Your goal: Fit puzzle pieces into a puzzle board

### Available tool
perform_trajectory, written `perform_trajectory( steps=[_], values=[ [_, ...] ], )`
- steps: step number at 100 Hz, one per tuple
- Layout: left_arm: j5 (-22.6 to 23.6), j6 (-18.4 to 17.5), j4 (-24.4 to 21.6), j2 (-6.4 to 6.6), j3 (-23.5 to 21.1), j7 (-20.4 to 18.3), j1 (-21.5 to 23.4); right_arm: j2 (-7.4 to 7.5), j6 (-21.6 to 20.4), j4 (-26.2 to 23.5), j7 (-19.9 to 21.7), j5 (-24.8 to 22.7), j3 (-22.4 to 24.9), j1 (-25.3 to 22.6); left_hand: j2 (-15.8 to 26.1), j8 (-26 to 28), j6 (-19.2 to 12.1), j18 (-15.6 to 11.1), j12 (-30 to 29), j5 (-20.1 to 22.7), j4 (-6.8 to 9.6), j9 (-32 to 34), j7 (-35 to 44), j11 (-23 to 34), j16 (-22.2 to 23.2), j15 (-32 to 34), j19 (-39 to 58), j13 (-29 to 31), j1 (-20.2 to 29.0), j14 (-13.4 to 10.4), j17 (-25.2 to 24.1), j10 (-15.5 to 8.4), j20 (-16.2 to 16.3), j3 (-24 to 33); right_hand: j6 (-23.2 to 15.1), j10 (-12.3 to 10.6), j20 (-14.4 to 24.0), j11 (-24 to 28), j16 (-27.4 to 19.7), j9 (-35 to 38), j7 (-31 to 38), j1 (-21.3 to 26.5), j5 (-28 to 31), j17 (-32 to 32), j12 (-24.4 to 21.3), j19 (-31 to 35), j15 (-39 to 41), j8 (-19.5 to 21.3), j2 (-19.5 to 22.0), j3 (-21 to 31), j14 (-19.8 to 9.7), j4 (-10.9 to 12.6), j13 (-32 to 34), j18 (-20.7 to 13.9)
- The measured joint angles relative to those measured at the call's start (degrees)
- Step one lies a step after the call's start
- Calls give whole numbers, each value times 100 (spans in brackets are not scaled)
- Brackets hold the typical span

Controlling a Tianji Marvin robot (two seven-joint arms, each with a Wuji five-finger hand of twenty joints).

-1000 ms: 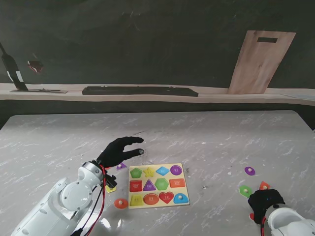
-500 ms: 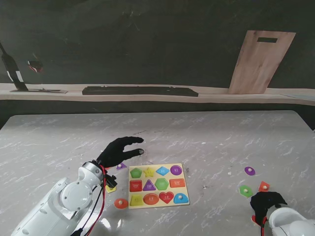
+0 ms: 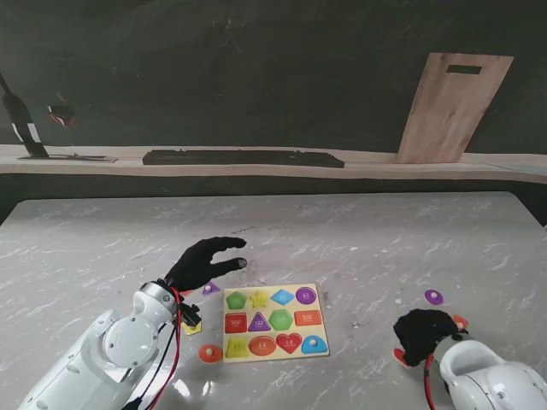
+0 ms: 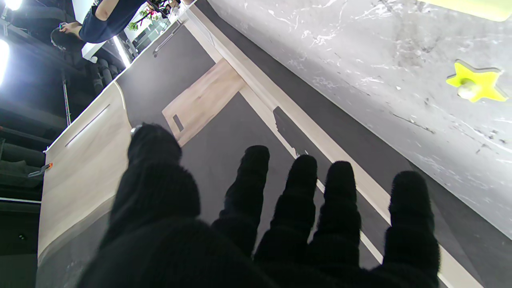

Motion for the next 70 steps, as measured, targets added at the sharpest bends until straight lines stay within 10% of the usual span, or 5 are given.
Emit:
perform_trajectory(
  steps=[70],
  values=[
    [-115, -311, -6, -22, -243, 175, 179, 87, 1163, 1172, -22, 1699, -3632, 3006, 4, 0, 0, 0, 0, 0, 0, 0, 0, 0, 0, 0, 0, 0, 0, 0, 0, 0, 0, -1, 117, 67, 65, 275, 75, 0, -7, 2, 0, -2, 135, 230, 303, 90, 136, 0, 61, 0, 0, 136]
  ],
)
